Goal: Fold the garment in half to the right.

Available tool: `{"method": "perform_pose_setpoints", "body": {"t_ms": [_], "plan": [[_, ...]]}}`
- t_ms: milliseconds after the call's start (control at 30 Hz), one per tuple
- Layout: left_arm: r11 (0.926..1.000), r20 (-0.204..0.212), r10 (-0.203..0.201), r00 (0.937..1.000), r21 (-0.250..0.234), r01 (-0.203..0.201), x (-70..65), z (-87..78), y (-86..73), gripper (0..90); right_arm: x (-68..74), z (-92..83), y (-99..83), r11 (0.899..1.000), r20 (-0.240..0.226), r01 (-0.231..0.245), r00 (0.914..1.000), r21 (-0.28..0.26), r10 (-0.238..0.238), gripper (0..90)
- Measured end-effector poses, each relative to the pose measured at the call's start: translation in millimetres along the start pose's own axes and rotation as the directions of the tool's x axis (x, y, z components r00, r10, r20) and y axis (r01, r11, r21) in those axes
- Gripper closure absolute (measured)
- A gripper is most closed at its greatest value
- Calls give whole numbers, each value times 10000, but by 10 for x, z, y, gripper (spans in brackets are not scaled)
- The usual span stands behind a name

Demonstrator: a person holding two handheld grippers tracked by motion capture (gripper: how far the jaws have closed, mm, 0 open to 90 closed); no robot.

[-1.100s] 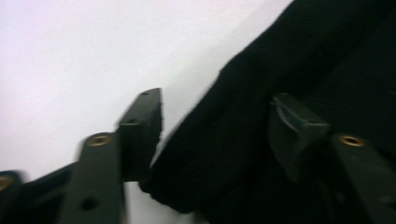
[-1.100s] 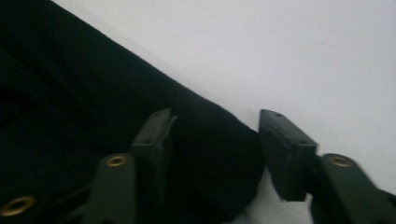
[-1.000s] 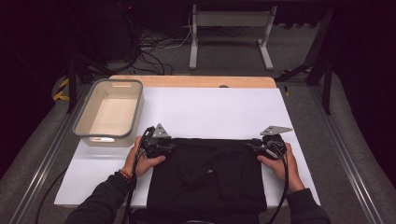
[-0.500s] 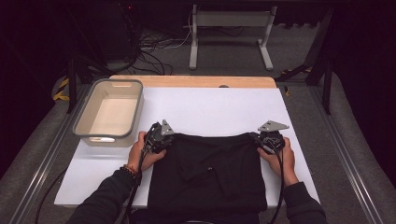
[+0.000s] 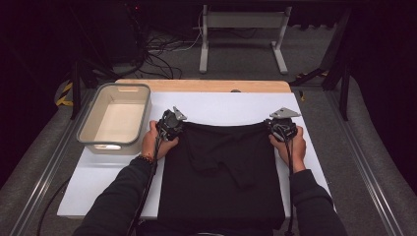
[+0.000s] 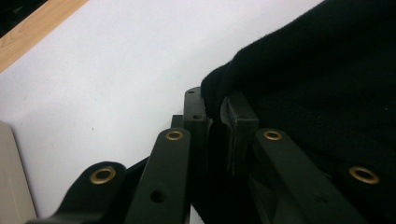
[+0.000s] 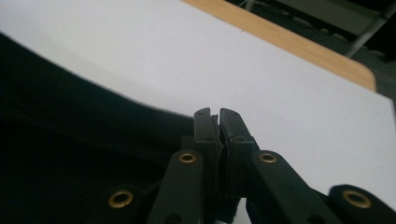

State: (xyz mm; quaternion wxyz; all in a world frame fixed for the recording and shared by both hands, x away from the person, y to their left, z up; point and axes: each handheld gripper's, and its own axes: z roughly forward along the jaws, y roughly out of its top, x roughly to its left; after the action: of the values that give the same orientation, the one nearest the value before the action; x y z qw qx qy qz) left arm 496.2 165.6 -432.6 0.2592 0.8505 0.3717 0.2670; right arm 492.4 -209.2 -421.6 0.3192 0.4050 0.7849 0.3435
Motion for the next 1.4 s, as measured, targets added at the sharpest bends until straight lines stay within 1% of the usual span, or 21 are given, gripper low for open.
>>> {"method": "perform_pose_setpoints", "body": {"t_ms": [67,167,233,333,567,633,667,700,733,767,800,833,900,933,1000,1033,1100,1200,1300,1333,1400], "plan": [[10000,-65,-29,10000,37,29,37,30,56,813,-51,28,43,9998,-52,-186,9998,-10,186,862],[9999,-209,-35,9998,136,38,98,80,126,813,-112,99,100,9999,205,-147,9997,56,146,863],[9999,-501,24,9987,115,-18,130,101,157,813,-134,157,120,9999,415,-111,9991,78,108,863],[9995,-427,-292,9987,94,296,238,121,207,813,-169,229,163,9997,528,-234,9983,34,232,863],[9998,-1351,-191,9907,9,194,351,150,313,811,-208,343,358,10000,1043,-49,9945,-78,57,863],[9994,-1263,-342,9914,23,348,382,186,337,804,-193,368,407,9993,1391,296,9899,-216,-263,862],[9989,-1091,-465,9929,-118,454,385,195,339,794,-173,383,418,9987,1505,476,9876,-160,-447,861],[9975,-728,-663,9951,-305,642,369,211,334,769,-155,395,420,9985,1545,527,9867,-115,-503,854],[9970,-869,-763,9933,-217,747,339,230,334,735,-130,410,410,9988,1514,461,9875,-143,-434,822],[9967,-932,-799,9924,-180,785,313,239,331,681,-113,419,400,9994,1400,268,9899,-218,-235,740],[9959,-798,-893,9928,-197,880,281,245,323,648,-103,420,396,9996,1409,153,9900,-233,-119,665],[9958,-860,-904,9922,-252,885,251,249,317,612,-87,417,391,9997,1518,18,9884,-232,17,635],[9936,-1213,-1084,9867,-459,1035,198,216,309,518,-77,379,367,9986,1091,-321,9934,-428,366,584],[9888,-1108,-1406,9838,-656,1339,175,186,299,461,-70,353,350,9975,925,-481,9943,-523,528,556],[9834,-627,-1612,9849,-940,1550,126,135,272,386,-44,292,303,9952,528,-794,9952,-569,824,513],[9835,-579,-1544,9863,-1039,1478,97,111,259,362,-23,260,272,9930,182,-1030,9944,-581,1042,497],[9828,-311,-1388,9898,-1275,1338,6,42,214,307,47,178,207,9908,-299,-1181,9928,-656,1163,483],[9725,404,-1445,9887,-1785,1494,-110,-91,122,280,189,44,101,9895,-1116,-1229,9872,-755,1141,473],[9684,897,-1081,9901,-2155,1252,-244,-241,36,256,336,-93,5,9916,-1885,-1099,9774,-678,954,463],[9649,960,-898,9913,-2382,1105,-319,-312,-5,254,370,-128,-10,9930,-2064,-990,9749,-638,840,454],[9647,908,-568,9942,-2515,781,-421,-403,-57,255,472,-242,-50,9958,-2386,-677,9698,-611,512,435]]}}
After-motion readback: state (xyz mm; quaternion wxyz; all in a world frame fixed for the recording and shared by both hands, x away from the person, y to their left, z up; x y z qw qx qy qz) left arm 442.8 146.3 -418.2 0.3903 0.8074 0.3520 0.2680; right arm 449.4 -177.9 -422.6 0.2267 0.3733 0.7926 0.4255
